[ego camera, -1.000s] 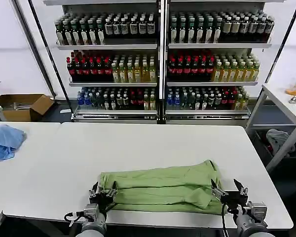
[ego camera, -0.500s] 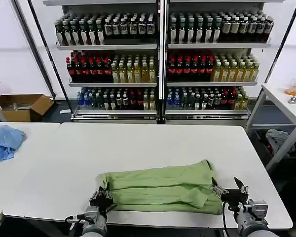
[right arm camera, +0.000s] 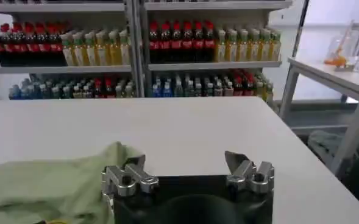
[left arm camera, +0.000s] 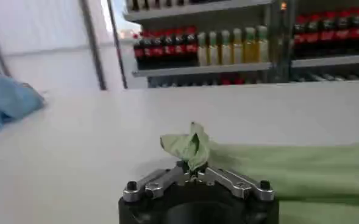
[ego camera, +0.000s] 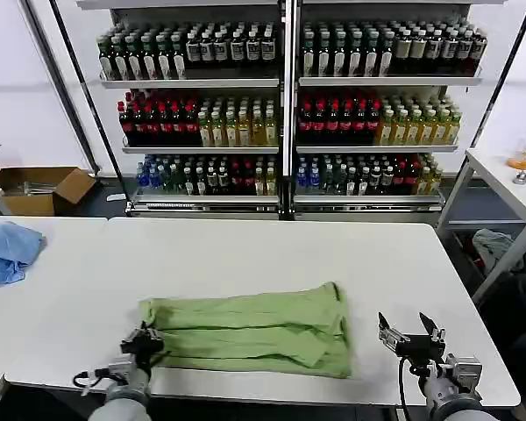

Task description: Fold and organize the clothes.

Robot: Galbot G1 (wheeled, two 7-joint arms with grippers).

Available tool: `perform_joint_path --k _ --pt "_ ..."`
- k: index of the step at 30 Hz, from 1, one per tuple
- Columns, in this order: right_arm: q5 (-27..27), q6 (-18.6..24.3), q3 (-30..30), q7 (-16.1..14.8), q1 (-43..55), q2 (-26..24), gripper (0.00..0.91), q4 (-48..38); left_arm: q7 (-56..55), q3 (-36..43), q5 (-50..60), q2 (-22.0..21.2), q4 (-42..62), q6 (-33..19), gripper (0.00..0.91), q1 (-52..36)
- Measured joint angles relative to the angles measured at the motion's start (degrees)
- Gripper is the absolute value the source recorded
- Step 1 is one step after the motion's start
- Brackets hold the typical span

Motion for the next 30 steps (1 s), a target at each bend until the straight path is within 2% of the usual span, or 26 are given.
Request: perform_joint_path --k 6,13,21,30 --pt "-0.01 -0.25 -0.21 0.16 -0.09 -0.06 0.907 0.35 0.33 -6.39 -3.25 4.7 -1.15 0.61 0.03 -0.91" --pt "-0.21 -0.27 0.02 0.2 -0.72 -0.32 0.907 0.49 1.39 -8.57 -12.1 6.39 -6.38 2.01 0.03 -0.89" --pt "-0.61 -0.18 0.26 0.17 -1.41 -0.03 0.907 0.7 2.1 -3.8 -23.22 3.77 -12.98 3.04 0.03 -2.7" --pt "-0.61 0.01 0.49 0.04 -1.14 -0.21 0.907 0.21 2.01 5.98 -33.98 -1.54 -14.26 2.85 0.03 -5.61"
